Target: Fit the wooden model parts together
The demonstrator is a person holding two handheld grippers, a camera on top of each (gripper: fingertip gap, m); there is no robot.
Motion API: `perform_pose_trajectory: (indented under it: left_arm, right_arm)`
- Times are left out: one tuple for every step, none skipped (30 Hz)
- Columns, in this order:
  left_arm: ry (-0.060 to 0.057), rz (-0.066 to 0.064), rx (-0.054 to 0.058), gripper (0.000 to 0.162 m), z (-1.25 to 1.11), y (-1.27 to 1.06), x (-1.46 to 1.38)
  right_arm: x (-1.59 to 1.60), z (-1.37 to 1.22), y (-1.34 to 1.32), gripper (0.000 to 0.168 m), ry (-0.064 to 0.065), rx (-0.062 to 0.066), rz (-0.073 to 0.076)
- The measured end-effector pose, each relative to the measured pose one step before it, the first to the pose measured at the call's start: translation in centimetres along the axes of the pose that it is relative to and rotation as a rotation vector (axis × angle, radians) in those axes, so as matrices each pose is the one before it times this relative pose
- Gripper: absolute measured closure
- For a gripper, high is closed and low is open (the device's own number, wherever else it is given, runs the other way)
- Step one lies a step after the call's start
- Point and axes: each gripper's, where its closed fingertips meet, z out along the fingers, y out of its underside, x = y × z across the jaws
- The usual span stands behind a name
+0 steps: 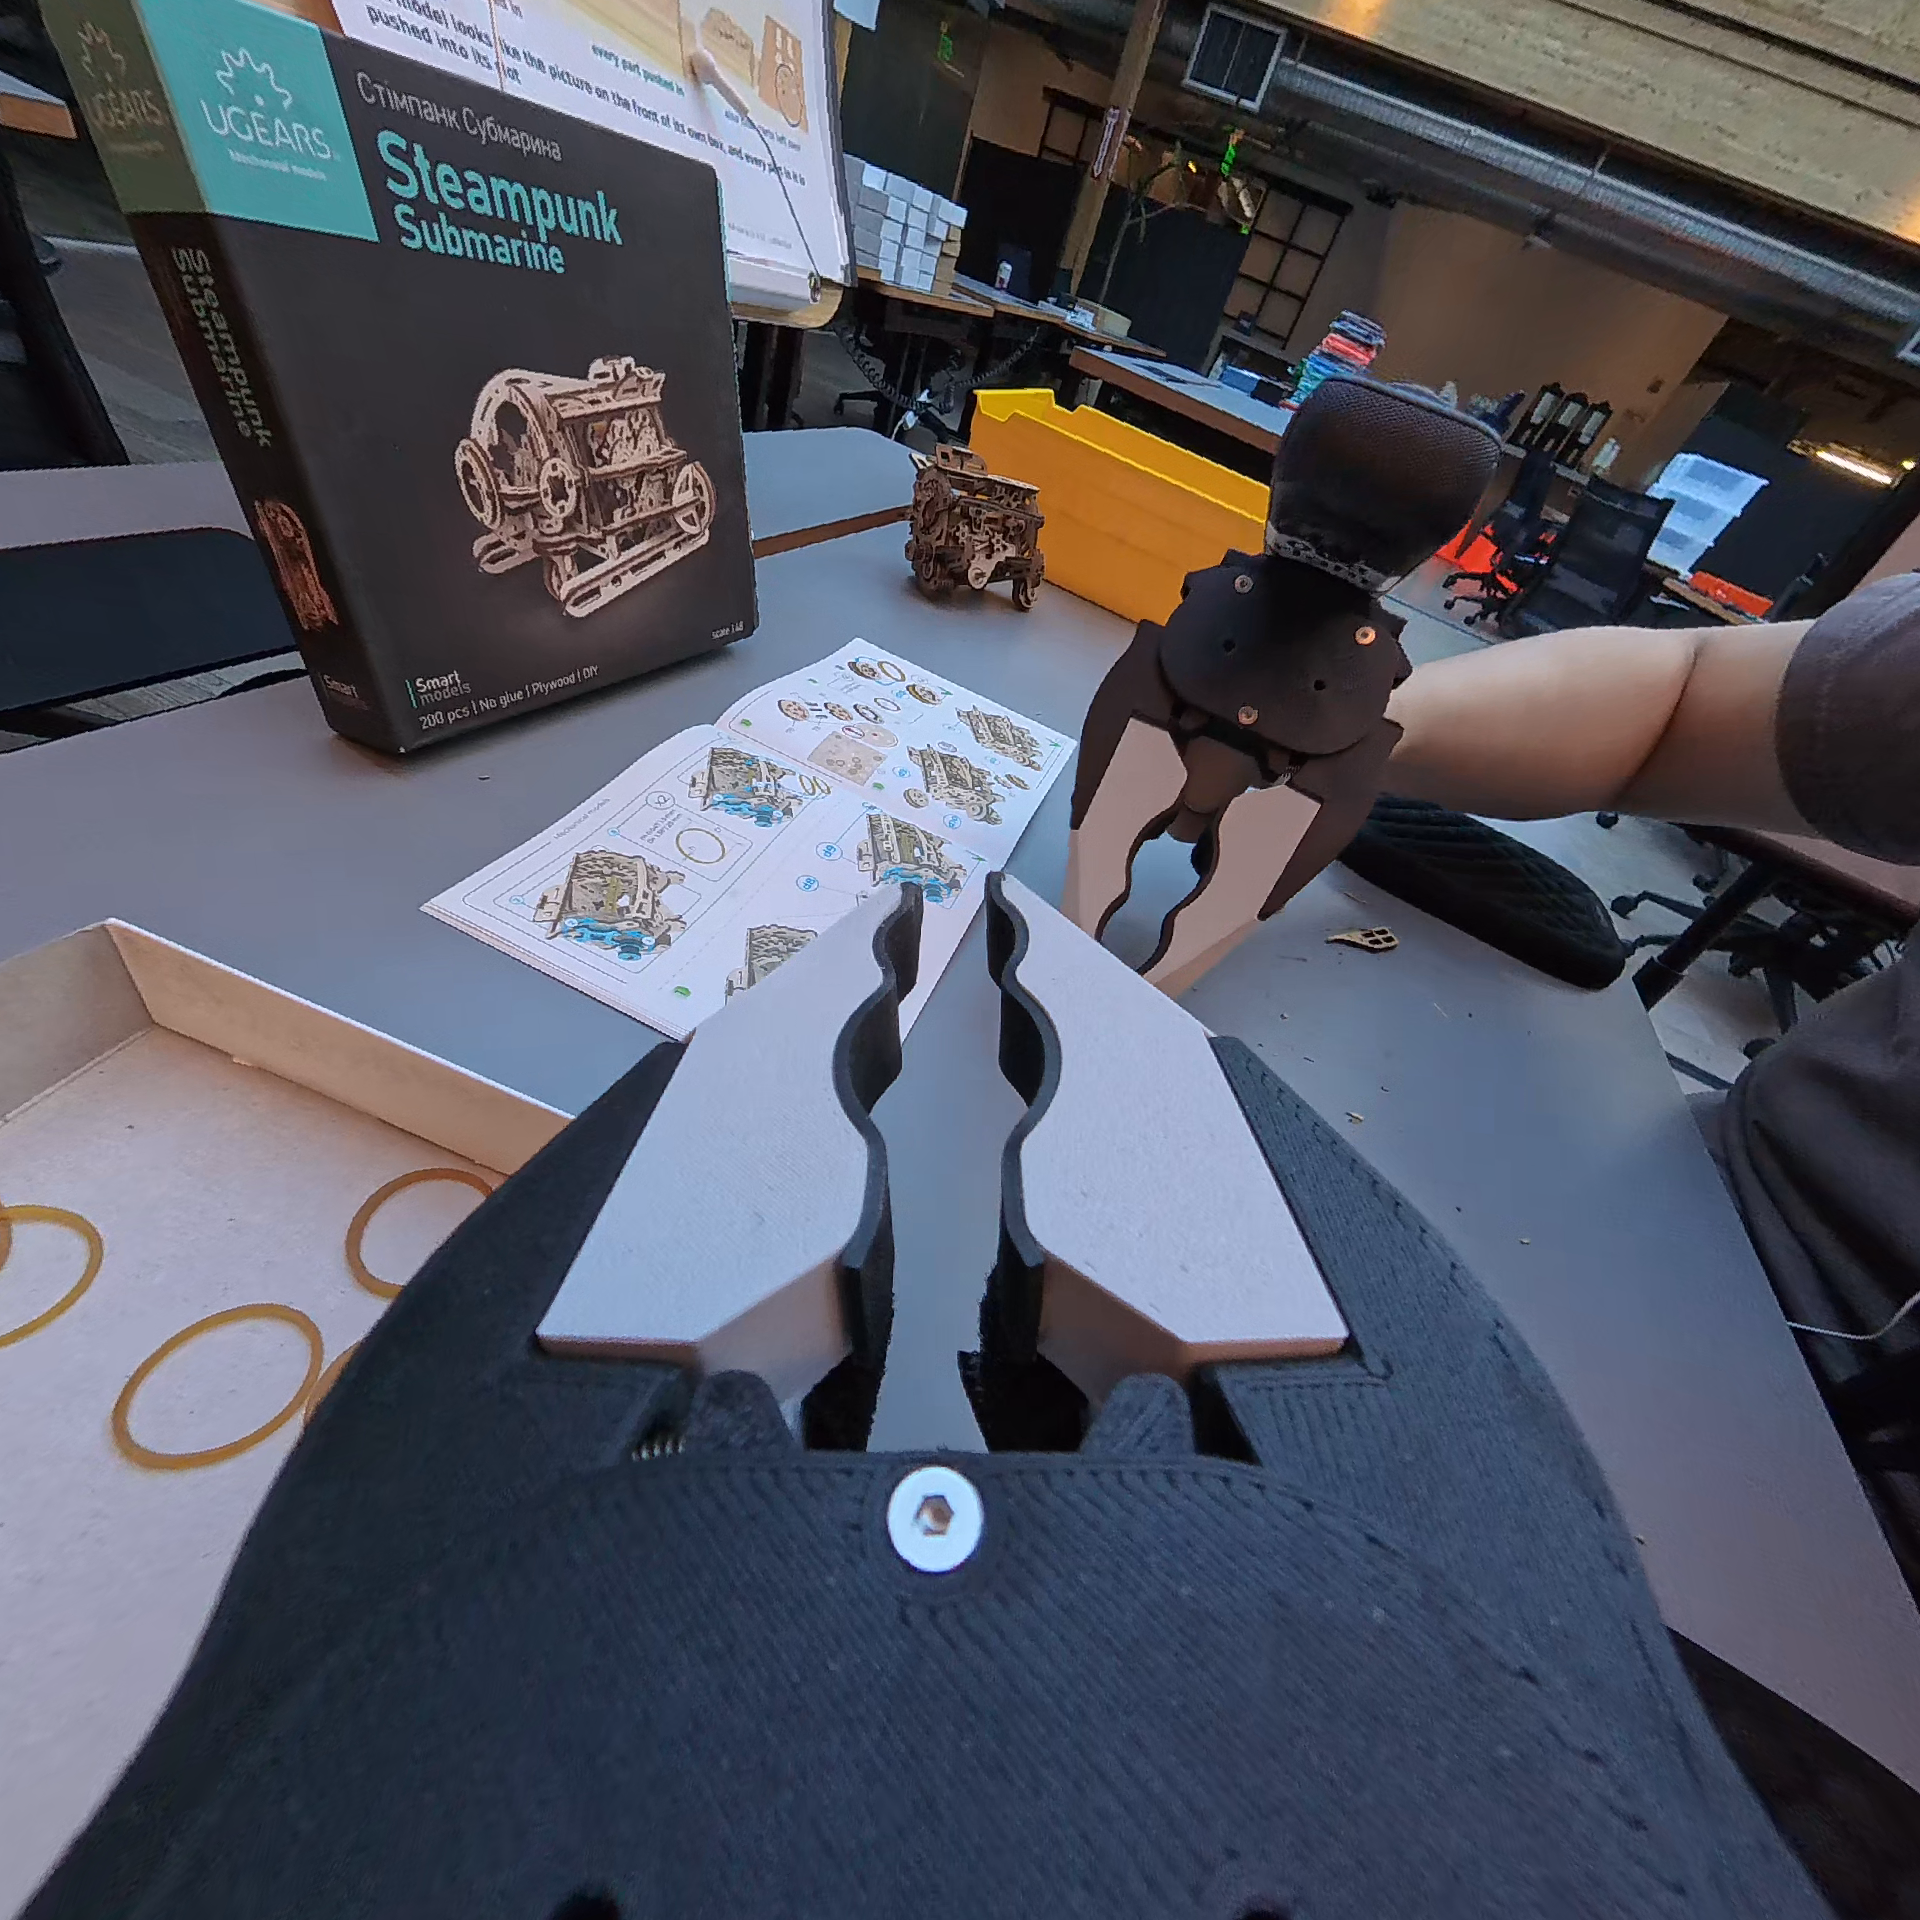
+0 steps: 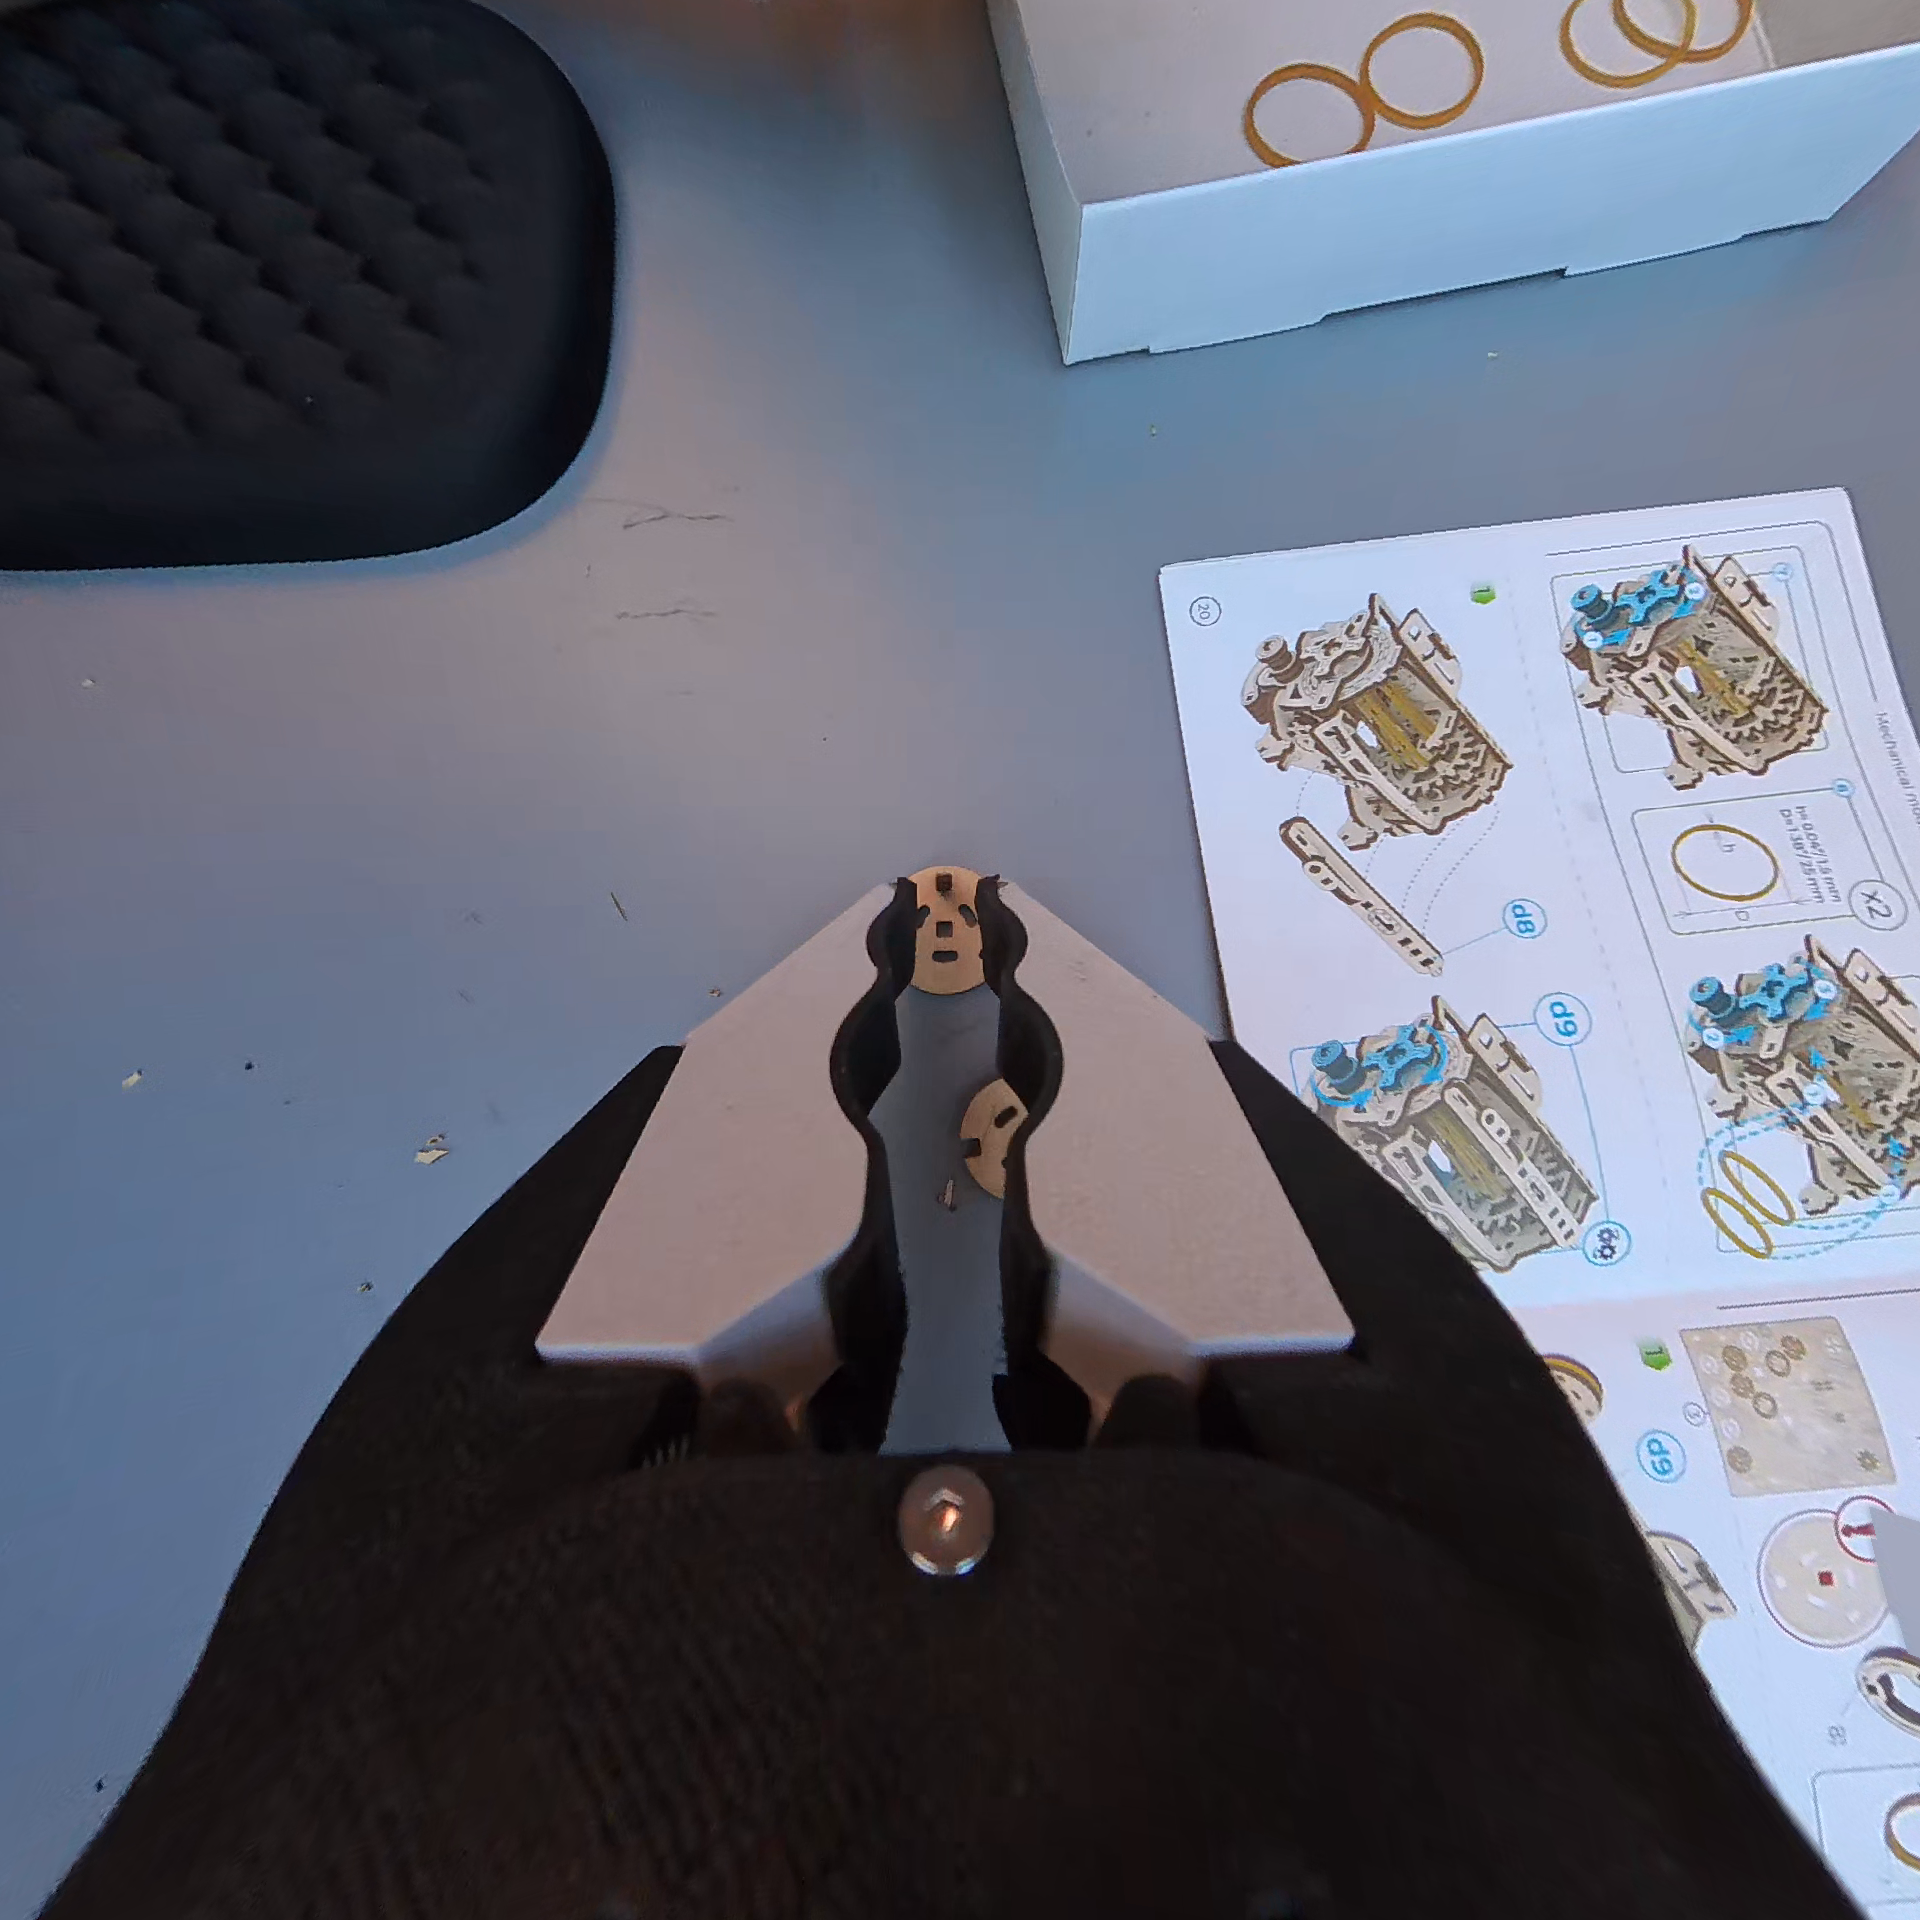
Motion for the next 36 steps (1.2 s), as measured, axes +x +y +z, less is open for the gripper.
perform_pose_trajectory:
  left_arm:
    - [-0.0007, -0.0006, -0.0026, 0.151, 0.019, 0.047, -0.021]
    - [-0.0011, 0.0007, -0.0020, 0.151, 0.008, 0.026, -0.016]
    - [-0.0017, 0.0013, -0.0017, 0.151, 0.010, 0.021, -0.027]
    - [-0.0025, 0.0010, -0.0029, 0.151, 0.009, 0.040, -0.031]
    - [-0.0027, 0.0021, -0.0044, 0.151, 0.029, 0.069, -0.033]
    - [-0.0019, 0.0033, -0.0055, 0.151, 0.045, 0.086, -0.010]
    - [-0.0015, 0.0030, -0.0061, 0.151, 0.062, 0.092, 0.003]
    - [-0.0015, 0.0029, -0.0078, 0.151, 0.082, 0.132, 0.010]
    - [-0.0006, 0.0037, -0.0081, 0.151, 0.096, 0.136, 0.029]
    - [-0.0011, 0.0040, -0.0081, 0.151, 0.104, 0.135, 0.027]
    - [-0.0008, 0.0041, -0.0085, 0.151, 0.092, 0.129, 0.026]
    - [-0.0009, 0.0043, -0.0086, 0.151, 0.093, 0.132, 0.037]
    - [-0.0011, 0.0043, -0.0072, 0.151, 0.072, 0.104, 0.025]
    - [-0.0013, 0.0038, -0.0048, 0.151, 0.057, 0.064, 0.017]
    - [-0.0011, 0.0024, -0.0032, 0.151, 0.030, 0.034, 0.015]
    - [-0.0021, 0.0014, -0.0019, 0.151, 0.017, 0.026, -0.014]
    - [-0.0028, 0.0013, -0.0018, 0.151, 0.016, 0.022, -0.037]
    - [-0.0017, 0.0014, -0.0018, 0.151, 0.013, 0.034, -0.016]
    - [-0.0005, 0.0007, -0.0007, 0.151, 0.010, 0.009, 0.001]
    - [-0.0002, 0.0001, -0.0005, 0.151, 0.017, 0.004, 0.002]
    - [0.0006, 0.0008, -0.0001, 0.151, 0.020, -0.008, 0.025]
    - [0.0006, 0.0014, -0.0002, 0.151, 0.021, -0.004, 0.034]
    - [-0.0008, 0.0011, -0.0009, 0.151, 0.011, 0.016, 0.008]
    - [-0.0003, 0.0008, -0.0011, 0.151, 0.015, 0.014, 0.009]
    - [0.0003, 0.0005, -0.0002, 0.151, 0.006, 0.002, 0.008]
    - [-0.0004, -0.0003, 0.0006, 0.151, -0.004, -0.008, -0.011]
    - [0.0004, -0.0008, 0.0006, 0.151, -0.011, -0.007, -0.001]
    - [0.0001, -0.0005, 0.0011, 0.151, -0.021, -0.011, -0.007]
    - [-0.0016, 0.0001, 0.0012, 0.151, -0.015, -0.022, -0.026]
    - [-0.0006, 0.0003, 0.0013, 0.151, -0.021, -0.020, -0.007]
    - [0.0000, -0.0003, 0.0010, 0.151, -0.030, -0.016, -0.001]
    - [-0.0001, -0.0001, 0.0014, 0.151, -0.024, -0.034, -0.007]
    - [-0.0003, -0.0002, 0.0014, 0.151, -0.020, -0.023, 0.002]
    - [-0.0001, -0.0002, 0.0008, 0.151, -0.011, -0.017, 0.003]
    - [0.0003, 0.0004, 0.0008, 0.151, -0.016, -0.014, 0.012]
    - [-0.0003, 0.0003, 0.0010, 0.151, -0.017, -0.027, 0.007]
  right_arm:
    - [-0.065, 0.108, 0.082, 0.158, -0.0051, -0.0043, -0.0006]
    - [-0.013, 0.101, 0.016, 0.158, -0.0012, -0.0022, 0.0031]
    - [-0.050, 0.072, -0.060, 0.158, -0.0033, 0.0035, 0.0021]
    - [-0.050, 0.068, 0.001, 0.159, -0.0038, -0.0010, 0.0020]
    - [-0.027, 0.075, -0.001, 0.159, -0.0018, -0.0020, 0.0020]
    - [0.004, 0.058, -0.002, 0.159, 0.0012, -0.0010, 0.0013]
    - [0.005, 0.053, 0.016, 0.159, 0.0005, -0.0032, 0.0017]
    - [0.001, 0.007, -0.039, 0.159, 0.0006, 0.0000, -0.0008]
    - [-0.030, -0.003, -0.036, 0.159, -0.0006, -0.0009, -0.0014]
    - [0.028, -0.030, -0.037, 0.159, 0.0026, -0.0009, 0.0003]
    - [-0.017, -0.038, -0.068, 0.160, 0.0006, 0.0012, -0.0022]
    - [-0.005, -0.025, -0.025, 0.160, 0.0007, -0.0009, -0.0020]
    - [-0.001, -0.012, 0.043, 0.162, -0.0005, -0.0054, -0.0008]
    - [0.054, 0.002, 0.051, 0.163, 0.0037, -0.0041, -0.0023]
    - [-0.022, 0.005, 0.020, 0.166, -0.0005, -0.0015, -0.0033]
    - [-0.011, -0.007, -0.027, 0.167, 0.0007, 0.0010, -0.0029]
    - [-0.034, -0.011, -0.038, 0.167, -0.0005, 0.0012, -0.0036]
    - [-0.178, 0.003, 0.022, 0.167, -0.0099, -0.0045, -0.0011]
    - [-0.079, 0.031, 0.085, 0.167, -0.0029, -0.0109, -0.0028]
    - [0.010, 0.000, -0.028, 0.167, 0.0044, -0.0064, -0.0058]
    - [-0.032, 0.016, 0.023, 0.167, 0.0023, -0.0147, -0.0100]
    - [-0.022, 0.010, -0.013, 0.167, 0.0030, -0.0176, -0.0127]
    - [-0.005, 0.021, -0.017, 0.167, 0.0043, -0.0235, -0.0108]
    - [-0.077, 0.039, -0.016, 0.167, -0.0001, -0.0267, -0.0120]
    - [-0.051, 0.028, -0.010, 0.167, -0.0004, -0.0318, -0.0123]
    - [-0.012, 0.022, -0.012, 0.167, -0.0005, -0.0333, -0.0133]
    - [-0.004, 0.027, -0.015, 0.167, -0.0030, -0.0344, -0.0100]
    - [0.000, 0.014, 0.014, 0.167, -0.0058, -0.0360, -0.0082]
    - [-0.007, 0.005, 0.008, 0.167, -0.0079, -0.0366, -0.0069]
    - [-0.002, 0.028, -0.032, 0.167, -0.0068, -0.0326, -0.0059]
    - [-0.007, 0.015, 0.023, 0.167, -0.0073, -0.0342, -0.0057]
    - [-0.003, 0.008, 0.029, 0.167, -0.0076, -0.0329, -0.0065]
    - [-0.007, 0.017, -0.006, 0.167, -0.0063, -0.0282, -0.0081]
    - [-0.036, 0.043, 0.238, 0.166, -0.0084, -0.0384, -0.0116]
    - [-0.004, 0.009, -0.086, 0.167, -0.0056, -0.0143, -0.0130]
    - [-0.003, 0.014, -0.036, 0.167, -0.0060, -0.0141, -0.0042]
